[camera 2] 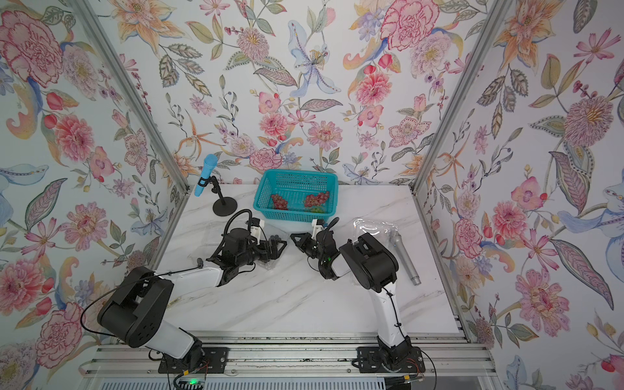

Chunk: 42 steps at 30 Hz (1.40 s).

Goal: Pack grapes into containers
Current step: Close the packing box at the center of the board, then adjust the packing box at the center of the board.

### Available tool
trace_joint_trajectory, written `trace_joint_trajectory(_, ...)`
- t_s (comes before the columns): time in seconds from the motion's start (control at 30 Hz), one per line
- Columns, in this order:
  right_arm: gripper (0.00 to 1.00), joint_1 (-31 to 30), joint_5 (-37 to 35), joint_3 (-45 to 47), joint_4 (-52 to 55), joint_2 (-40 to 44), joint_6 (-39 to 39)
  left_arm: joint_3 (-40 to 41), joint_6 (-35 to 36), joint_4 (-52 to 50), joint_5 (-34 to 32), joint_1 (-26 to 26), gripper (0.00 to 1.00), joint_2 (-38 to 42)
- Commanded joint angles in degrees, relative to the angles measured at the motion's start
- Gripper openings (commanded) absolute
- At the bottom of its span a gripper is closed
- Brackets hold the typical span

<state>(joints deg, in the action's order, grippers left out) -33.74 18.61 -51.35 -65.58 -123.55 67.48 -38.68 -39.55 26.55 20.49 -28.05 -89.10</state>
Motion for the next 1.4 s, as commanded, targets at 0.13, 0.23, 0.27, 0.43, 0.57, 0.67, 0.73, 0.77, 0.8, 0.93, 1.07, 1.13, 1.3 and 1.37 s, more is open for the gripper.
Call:
trace_joint_trajectory(0.13, 0.15, 1.12, -0.17, 2.22, 8.65, 5.2, -5.02, -3.74, 5.39, -6.94, -2.75, -0.23, 1.0, 1.5)
trace_joint_trajectory(0.23, 0.21, 1.56, -0.93, 2.4, 12.92, 8.35, -7.95, -6.04, 6.91, -8.72, -2.78, -0.2, 1.0, 0.64)
trace_joint_trajectory(0.27, 0.23, 1.7, -0.98, 2.4, 14.27, 9.18, -8.74, -6.59, 7.24, -8.99, -2.75, -0.2, 1.0, 0.43)
trace_joint_trajectory(0.43, 0.4, 3.09, -1.5, 2.82, 20.91, 13.48, -12.65, -9.39, 9.29, -11.03, -3.34, -0.23, 1.0, 0.06)
trace_joint_trajectory(0.57, 0.53, 4.11, -1.35, 2.21, 27.78, 16.81, -17.56, -10.95, 10.77, -12.79, -4.7, -0.05, 1.0, 1.34)
trace_joint_trajectory(0.67, 0.62, 4.21, -1.64, 1.02, 34.43, 18.96, -21.9, -12.43, 11.22, -15.22, -6.02, 0.44, 1.0, 2.65)
trace_joint_trajectory(0.73, 0.7, 3.9, -1.11, 0.26, 37.16, 19.72, -24.89, -12.91, 11.15, -17.03, -7.24, 1.03, 1.0, 3.78)
trace_joint_trajectory(0.77, 0.74, 3.73, -0.88, -0.32, 38.53, 19.87, -26.23, -12.87, 10.97, -17.71, -7.75, 1.48, 1.0, 4.35)
trace_joint_trajectory(0.8, 0.77, 3.39, -0.64, -0.93, 39.93, 19.97, -27.81, -12.68, 10.6, -18.46, -8.24, 1.93, 1.0, 4.9)
trace_joint_trajectory(0.93, 0.88, 1.17, 1.84, -2.9, 44.11, 20.06, -33.41, -10.3, 9.0, -19.03, -8.31, 4.47, 1.0, 7.41)
trace_joint_trajectory(1.07, 0.95, -1.27, 5.71, -3.34, 43.24, 19.8, -33.67, -9.4, 8.79, -20.73, -8.74, 6.96, 1.0, 8.15)
trace_joint_trajectory(1.13, 0.97, -2.98, 8.03, -4.22, 42.87, 18.78, -33.0, -9.15, 8.45, -21.05, -8.57, 7.77, 1.0, 8.56)
trace_joint_trajectory(1.3, 0.97, -7.38, 9.55, -6.23, 38.15, 14.48, -28.6, -7.6, 7.51, -20.16, -8.67, 8.79, 1.0, 10.71)
trace_joint_trajectory(1.37, 0.97, -7.98, 10.08, -7.63, 35.57, 12.27, -26.06, -6.72, 7.09, -19.91, -8.35, 9.39, 1.0, 11.46)
